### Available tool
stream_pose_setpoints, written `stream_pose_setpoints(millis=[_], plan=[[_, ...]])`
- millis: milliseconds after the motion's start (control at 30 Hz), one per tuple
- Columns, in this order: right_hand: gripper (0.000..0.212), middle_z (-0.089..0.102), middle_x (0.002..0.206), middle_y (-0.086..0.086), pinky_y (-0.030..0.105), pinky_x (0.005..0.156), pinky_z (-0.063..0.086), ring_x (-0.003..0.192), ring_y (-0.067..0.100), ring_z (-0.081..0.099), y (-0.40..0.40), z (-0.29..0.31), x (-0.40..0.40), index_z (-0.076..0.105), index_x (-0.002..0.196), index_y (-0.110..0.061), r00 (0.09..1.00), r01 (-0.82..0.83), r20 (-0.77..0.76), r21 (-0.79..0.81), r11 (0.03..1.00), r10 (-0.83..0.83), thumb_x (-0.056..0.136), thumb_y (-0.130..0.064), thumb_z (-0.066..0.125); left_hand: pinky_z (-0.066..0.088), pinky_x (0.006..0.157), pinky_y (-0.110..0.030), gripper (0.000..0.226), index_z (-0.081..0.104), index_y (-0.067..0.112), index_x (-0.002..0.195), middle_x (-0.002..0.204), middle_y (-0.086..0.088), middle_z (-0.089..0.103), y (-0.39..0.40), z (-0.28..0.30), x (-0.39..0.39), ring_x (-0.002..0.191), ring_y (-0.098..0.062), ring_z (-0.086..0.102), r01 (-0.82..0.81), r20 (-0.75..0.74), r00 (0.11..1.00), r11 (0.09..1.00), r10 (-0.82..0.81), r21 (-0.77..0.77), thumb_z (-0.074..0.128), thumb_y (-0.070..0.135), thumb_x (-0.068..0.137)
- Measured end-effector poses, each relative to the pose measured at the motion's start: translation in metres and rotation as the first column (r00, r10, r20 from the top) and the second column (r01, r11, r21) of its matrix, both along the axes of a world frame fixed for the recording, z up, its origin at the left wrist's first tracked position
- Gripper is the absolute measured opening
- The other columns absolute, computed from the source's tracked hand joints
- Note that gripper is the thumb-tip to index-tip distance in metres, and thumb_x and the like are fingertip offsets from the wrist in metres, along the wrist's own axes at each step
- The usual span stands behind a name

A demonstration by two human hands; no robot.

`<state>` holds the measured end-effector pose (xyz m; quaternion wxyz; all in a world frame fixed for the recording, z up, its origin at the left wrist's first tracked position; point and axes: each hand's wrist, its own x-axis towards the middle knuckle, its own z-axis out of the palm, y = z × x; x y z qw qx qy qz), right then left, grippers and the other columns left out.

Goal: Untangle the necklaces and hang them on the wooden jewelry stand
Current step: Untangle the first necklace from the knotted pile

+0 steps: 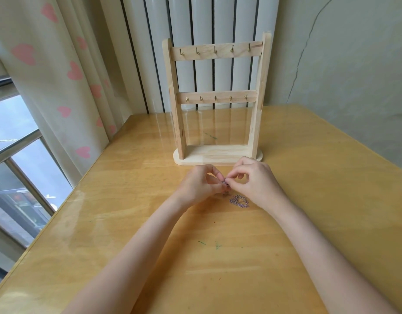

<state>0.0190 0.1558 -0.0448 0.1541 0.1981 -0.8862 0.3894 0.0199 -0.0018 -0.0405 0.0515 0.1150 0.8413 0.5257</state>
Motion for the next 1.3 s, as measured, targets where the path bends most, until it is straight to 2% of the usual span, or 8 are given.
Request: stream_pose_setpoints(millis=[167, 300, 467, 733, 900, 1033, 1200, 1300], plan=[[0.008, 0.051, 0.066, -0.01, 0.011, 0.058, 0.036, 0.059, 0.006, 0.046, -0.004, -0.003, 0.0, 0.067, 0.063, -0.005, 0.997, 0.06, 0.047, -0.101, 0.993, -0.055, 0.07, -0.002, 0.07, 0.055, 0.079, -0.032, 0.021, 0.056, 0.022, 0.071, 0.076, -0.005, 0.072, 0.003, -0.003, -0.001, 0.074, -0.018, 0.07, -0.044, -0.192, 0.981, 0.983, 0.009, -0.177, 0.07, 0.01, 0.079], [0.013, 0.058, 0.065, -0.004, 0.008, 0.056, 0.037, 0.056, 0.002, 0.046, -0.001, -0.002, 0.0, 0.065, 0.062, -0.008, 0.97, 0.106, 0.243, -0.292, 0.951, -0.033, 0.073, -0.002, 0.068, 0.041, 0.07, -0.003, 0.006, 0.064, 0.014, 0.08, 0.079, 0.002, 0.07, 0.002, -0.001, -0.001, 0.076, -0.008, 0.065, -0.029, -0.312, 0.949, 0.971, -0.048, -0.238, 0.07, 0.011, 0.08], [0.009, 0.057, 0.064, -0.004, 0.017, 0.059, 0.038, 0.058, 0.005, 0.046, 0.004, -0.001, 0.001, 0.067, 0.076, -0.006, 0.904, 0.068, 0.424, -0.257, 0.964, 0.049, 0.081, -0.01, 0.062, 0.051, 0.077, -0.027, 0.007, 0.065, 0.014, 0.079, 0.075, 0.005, 0.065, -0.005, -0.002, -0.003, 0.071, -0.014, 0.063, 0.089, -0.287, 0.946, 0.97, -0.153, -0.226, 0.064, 0.008, 0.084], [0.014, 0.048, 0.057, -0.009, 0.016, 0.044, 0.028, 0.041, 0.002, 0.038, 0.001, -0.005, 0.001, 0.063, 0.077, -0.015, 0.945, -0.006, 0.328, -0.027, 1.0, 0.015, 0.088, -0.022, 0.057, 0.05, 0.078, -0.027, 0.005, 0.067, 0.014, 0.077, 0.074, 0.003, 0.066, -0.009, -0.005, -0.002, 0.071, -0.008, 0.059, 0.113, -0.094, 0.988, 0.99, -0.121, -0.089, 0.069, 0.013, 0.081], [0.014, 0.049, 0.068, -0.009, 0.018, 0.055, 0.034, 0.056, 0.005, 0.043, -0.001, -0.004, 0.002, 0.06, 0.073, -0.014, 0.974, -0.051, 0.221, 0.01, 0.999, 0.047, 0.086, -0.018, 0.06, 0.047, 0.072, -0.02, 0.016, 0.064, 0.019, 0.071, 0.069, 0.008, 0.064, -0.01, -0.003, -0.001, 0.068, -0.007, 0.057, 0.116, -0.079, 0.989, 0.988, -0.124, -0.101, 0.07, 0.006, 0.079], [0.017, 0.045, 0.078, -0.01, 0.013, 0.065, 0.033, 0.073, -0.003, 0.042, -0.003, -0.002, 0.004, 0.058, 0.075, -0.01, 0.991, -0.112, 0.088, 0.163, 0.98, 0.099, 0.088, -0.02, 0.057, 0.045, 0.07, -0.023, 0.005, 0.066, 0.009, 0.078, 0.077, -0.005, 0.066, -0.009, -0.005, 0.001, 0.069, -0.011, 0.055, 0.071, -0.067, 0.995, 0.991, -0.079, -0.115, 0.071, 0.01, 0.078], [0.016, 0.046, 0.081, -0.01, 0.01, 0.069, 0.033, 0.079, -0.003, 0.042, -0.003, -0.002, 0.005, 0.057, 0.077, -0.013, 0.99, -0.14, 0.023, 0.148, 0.979, 0.138, 0.091, -0.021, 0.054, 0.047, 0.078, -0.028, 0.009, 0.066, 0.013, 0.072, 0.073, -0.005, 0.064, -0.012, -0.007, 0.004, 0.072, -0.015, 0.057, 0.053, 0.049, 0.997, 0.99, -0.06, 0.13, 0.069, 0.01, 0.081], [0.016, 0.047, 0.082, -0.008, 0.011, 0.066, 0.033, 0.077, -0.001, 0.043, -0.003, 0.001, 0.005, 0.055, 0.078, -0.012, 0.992, -0.122, 0.049, 0.104, 0.987, 0.117, 0.091, -0.021, 0.053, 0.05, 0.068, -0.019, 0.018, 0.061, 0.009, 0.069, 0.06, 0.004, 0.058, -0.007, -0.008, 0.006, 0.057, -0.006, 0.054, 0.042, 0.079, 0.995, 0.976, -0.06, 0.213, 0.059, 0.002, 0.086]])
